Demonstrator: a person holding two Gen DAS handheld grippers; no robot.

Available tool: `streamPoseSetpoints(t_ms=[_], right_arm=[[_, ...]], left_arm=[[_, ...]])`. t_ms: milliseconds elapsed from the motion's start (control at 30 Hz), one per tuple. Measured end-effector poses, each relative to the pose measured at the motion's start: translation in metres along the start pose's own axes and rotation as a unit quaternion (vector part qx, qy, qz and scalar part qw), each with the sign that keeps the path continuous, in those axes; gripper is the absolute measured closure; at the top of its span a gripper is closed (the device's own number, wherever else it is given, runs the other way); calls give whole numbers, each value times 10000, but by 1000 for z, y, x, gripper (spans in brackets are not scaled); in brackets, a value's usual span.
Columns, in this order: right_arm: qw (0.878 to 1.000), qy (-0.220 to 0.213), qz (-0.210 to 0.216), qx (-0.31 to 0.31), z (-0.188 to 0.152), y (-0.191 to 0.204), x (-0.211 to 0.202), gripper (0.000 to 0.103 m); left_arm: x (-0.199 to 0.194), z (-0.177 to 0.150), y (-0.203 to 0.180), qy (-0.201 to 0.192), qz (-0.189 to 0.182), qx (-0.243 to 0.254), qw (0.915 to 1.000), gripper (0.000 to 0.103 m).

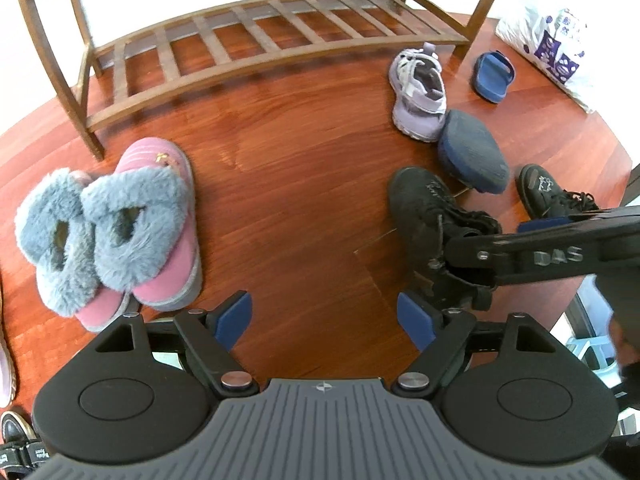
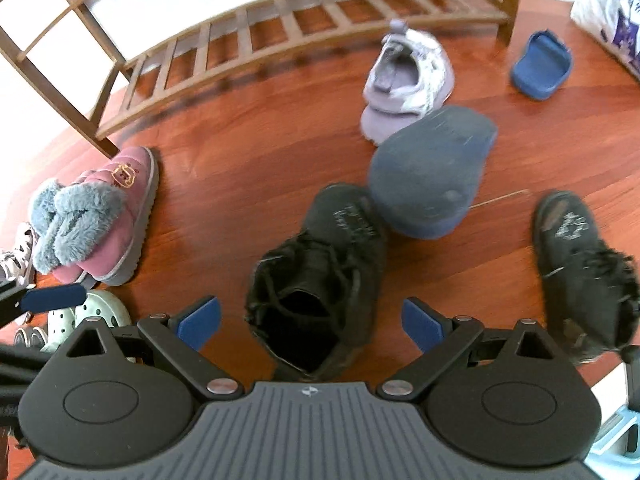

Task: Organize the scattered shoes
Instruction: 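Lift the black boots and carry them toward the mint clogs with both tools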

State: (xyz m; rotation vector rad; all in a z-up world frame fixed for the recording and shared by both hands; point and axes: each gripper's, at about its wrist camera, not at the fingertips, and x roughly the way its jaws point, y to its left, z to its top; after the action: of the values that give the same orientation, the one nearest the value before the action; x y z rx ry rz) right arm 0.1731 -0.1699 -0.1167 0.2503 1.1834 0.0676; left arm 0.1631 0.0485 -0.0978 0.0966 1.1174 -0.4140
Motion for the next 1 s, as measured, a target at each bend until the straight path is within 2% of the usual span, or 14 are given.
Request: streamPoseSetpoints(t_ms=[67, 133, 200, 333, 467, 533, 600, 1000], right_arm=[[9999, 88, -61, 6, 3, 4, 11, 4], [9998, 153, -144, 71, 8, 7, 24, 8], [9994, 211, -234, 139, 12, 10, 35, 15], [9979, 409, -473, 178, 18, 12, 54, 20], [9970, 499, -574, 132, 19, 12, 64, 21], [9969, 507, -597, 111, 18, 13, 65, 26], [9973, 471, -560, 92, 17, 12, 63, 32], [9980, 623, -117, -79, -13, -10, 29, 43]], left_arm=[[0, -1, 6, 2, 2, -55, 10000, 21], [0, -2, 9, 2, 1, -95, 10000, 21], [1, -3, 14, -17, -1, -139, 9999, 21], [3, -4, 18, -33, -45, -219, 9997, 21], [5, -6, 20, -12, -100, -260, 9996, 21], [5, -6, 21, -33, -104, -265, 9996, 21], [4, -5, 21, -58, -110, -270, 9996, 21], [7, -2, 4, -83, -189, -157, 9997, 21]])
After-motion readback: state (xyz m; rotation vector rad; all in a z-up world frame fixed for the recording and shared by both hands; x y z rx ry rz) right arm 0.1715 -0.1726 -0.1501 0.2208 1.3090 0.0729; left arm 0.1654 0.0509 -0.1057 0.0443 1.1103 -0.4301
